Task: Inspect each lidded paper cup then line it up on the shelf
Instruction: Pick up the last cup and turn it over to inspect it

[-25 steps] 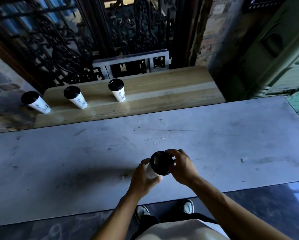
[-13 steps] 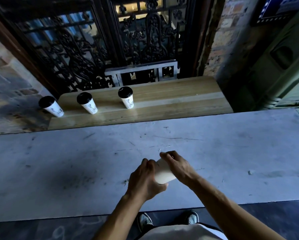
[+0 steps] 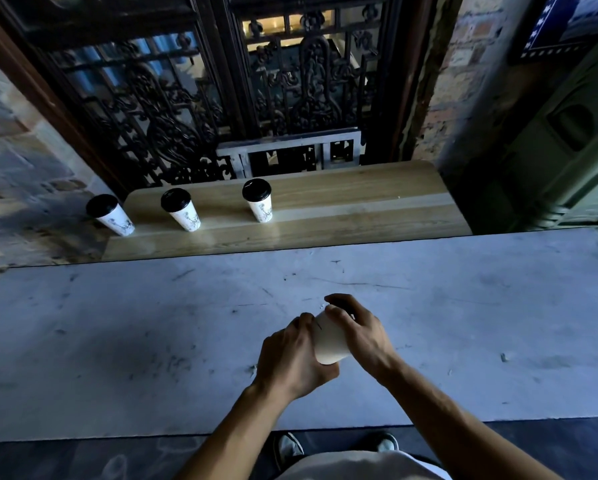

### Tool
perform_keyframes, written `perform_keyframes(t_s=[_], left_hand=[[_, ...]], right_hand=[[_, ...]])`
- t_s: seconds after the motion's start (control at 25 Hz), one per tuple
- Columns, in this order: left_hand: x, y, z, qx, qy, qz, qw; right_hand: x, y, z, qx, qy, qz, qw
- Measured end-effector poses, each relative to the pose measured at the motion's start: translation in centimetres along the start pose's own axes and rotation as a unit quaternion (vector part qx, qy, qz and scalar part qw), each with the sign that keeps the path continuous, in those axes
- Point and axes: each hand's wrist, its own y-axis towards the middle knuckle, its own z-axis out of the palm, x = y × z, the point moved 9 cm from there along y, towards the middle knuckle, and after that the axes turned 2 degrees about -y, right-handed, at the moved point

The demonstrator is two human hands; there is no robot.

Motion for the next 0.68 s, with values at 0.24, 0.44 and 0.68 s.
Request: perform_keyframes(t_s=[0.24, 0.44, 0.68], left_hand=[[0.1, 0.6, -1.2, -0.036, -0.003, -0.005, 0.999], [0.5, 0.5, -1.2, -0.063, -0.010, -0.020, 0.998], [0.7, 0.6, -0.4, -0.062, -0.005, -0.036, 0.997]], right_hand=[[1.2, 0.3, 0.1, 0.011, 0.030, 0.001, 1.000], [1.8, 1.6, 0.8, 0.032, 0.003, 0.009, 0.999], [1.1, 3.0, 1.2, 0.032, -0.057, 0.072, 0.995]])
